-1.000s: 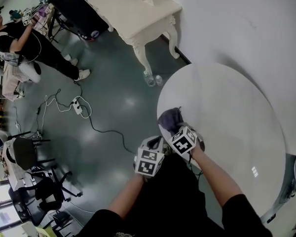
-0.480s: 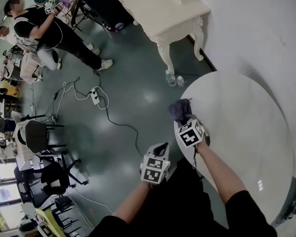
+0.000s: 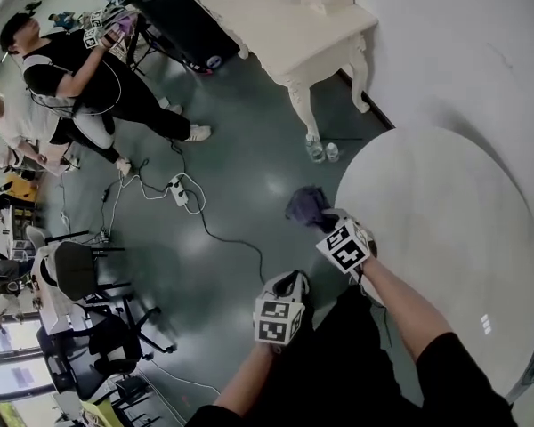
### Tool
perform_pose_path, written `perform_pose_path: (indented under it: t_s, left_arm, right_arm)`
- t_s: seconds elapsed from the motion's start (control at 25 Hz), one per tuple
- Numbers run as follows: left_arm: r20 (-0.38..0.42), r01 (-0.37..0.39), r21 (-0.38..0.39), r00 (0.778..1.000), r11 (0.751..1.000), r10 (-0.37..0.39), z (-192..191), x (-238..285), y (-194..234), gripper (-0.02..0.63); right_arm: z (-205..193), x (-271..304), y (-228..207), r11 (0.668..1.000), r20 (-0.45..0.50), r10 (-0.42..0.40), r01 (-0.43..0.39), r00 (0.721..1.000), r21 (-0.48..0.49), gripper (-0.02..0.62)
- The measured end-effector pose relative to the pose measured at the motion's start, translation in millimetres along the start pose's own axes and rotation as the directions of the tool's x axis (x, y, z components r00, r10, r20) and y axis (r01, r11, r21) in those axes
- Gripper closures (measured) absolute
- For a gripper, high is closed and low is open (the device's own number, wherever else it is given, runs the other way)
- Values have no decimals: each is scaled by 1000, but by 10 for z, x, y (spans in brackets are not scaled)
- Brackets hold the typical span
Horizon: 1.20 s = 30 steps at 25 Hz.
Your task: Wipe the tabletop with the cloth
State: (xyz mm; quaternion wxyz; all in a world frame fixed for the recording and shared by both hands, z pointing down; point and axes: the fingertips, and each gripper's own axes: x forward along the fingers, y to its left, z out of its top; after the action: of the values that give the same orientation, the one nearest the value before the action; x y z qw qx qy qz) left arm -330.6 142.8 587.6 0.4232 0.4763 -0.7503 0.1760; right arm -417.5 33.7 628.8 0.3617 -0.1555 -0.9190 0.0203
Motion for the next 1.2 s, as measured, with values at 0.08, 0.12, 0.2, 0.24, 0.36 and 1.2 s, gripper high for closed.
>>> perform_pose_path:
  t_s: [0.08, 0.12, 0.2, 0.24, 0.36, 1.2]
  left_arm:
    - [11, 29, 23, 1000, 999, -29, -9, 23, 112, 600]
    - [17, 48, 39, 999, 998, -49, -16, 33, 165, 600]
    - [28, 95, 76, 995, 993, -97, -23, 38, 254, 600]
    - [36, 120, 96, 992, 988, -124, -9, 29, 284, 600]
    - [60, 188, 168, 978, 968, -200, 95, -44, 338, 600]
    - [154, 477, 517, 764, 710, -626, 71, -909, -1031, 600]
  right_arm:
    - [26, -2, 130, 999, 44, -22, 21, 999, 25, 538]
    - [25, -14, 195, 998, 58, -43, 40, 997, 46, 538]
    - [-3, -92, 331, 990, 76, -101, 93, 992, 108, 538]
    - [-27, -164, 394, 982, 83, -139, 127, 987, 142, 538]
    - [-103, -443, 594, 943, 118, -262, 228, 958, 241, 538]
    - [-849, -2864, 1885, 436, 126, -883, 692, 452, 575, 538]
